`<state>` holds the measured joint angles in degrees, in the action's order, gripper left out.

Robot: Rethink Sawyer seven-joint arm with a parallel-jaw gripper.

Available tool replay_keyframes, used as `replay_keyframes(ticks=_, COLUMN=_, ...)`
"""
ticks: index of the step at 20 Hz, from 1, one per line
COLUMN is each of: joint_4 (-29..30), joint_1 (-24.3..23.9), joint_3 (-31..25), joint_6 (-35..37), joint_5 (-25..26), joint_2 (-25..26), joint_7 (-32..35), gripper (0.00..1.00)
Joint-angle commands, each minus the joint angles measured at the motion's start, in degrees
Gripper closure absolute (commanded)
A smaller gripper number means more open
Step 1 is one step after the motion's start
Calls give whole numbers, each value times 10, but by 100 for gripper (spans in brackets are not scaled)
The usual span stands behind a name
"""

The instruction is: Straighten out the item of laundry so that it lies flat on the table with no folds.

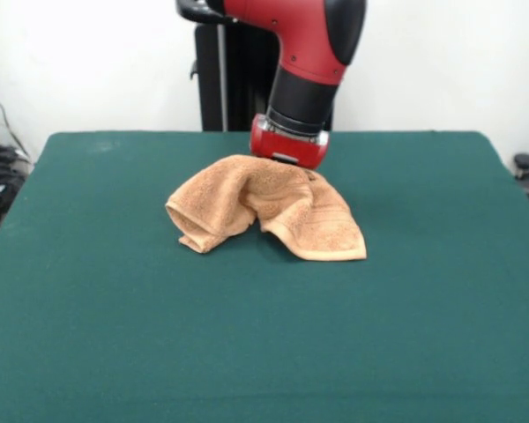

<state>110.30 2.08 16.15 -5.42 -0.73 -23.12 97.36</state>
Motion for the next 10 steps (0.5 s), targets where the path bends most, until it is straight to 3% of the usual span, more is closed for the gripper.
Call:
replay_keyframes(ticks=1, joint_4=-39, joint_1=1, joint_3=-130, joint_6=13, joint_5=9, joint_2=116, joint_7=77, gripper=100)
replay_keyframes(ticks=10, joint_4=-72, joint_1=-14, joint_3=-154, joint_6=24, joint_5=23, joint_2=118, joint_7=63, gripper=100)
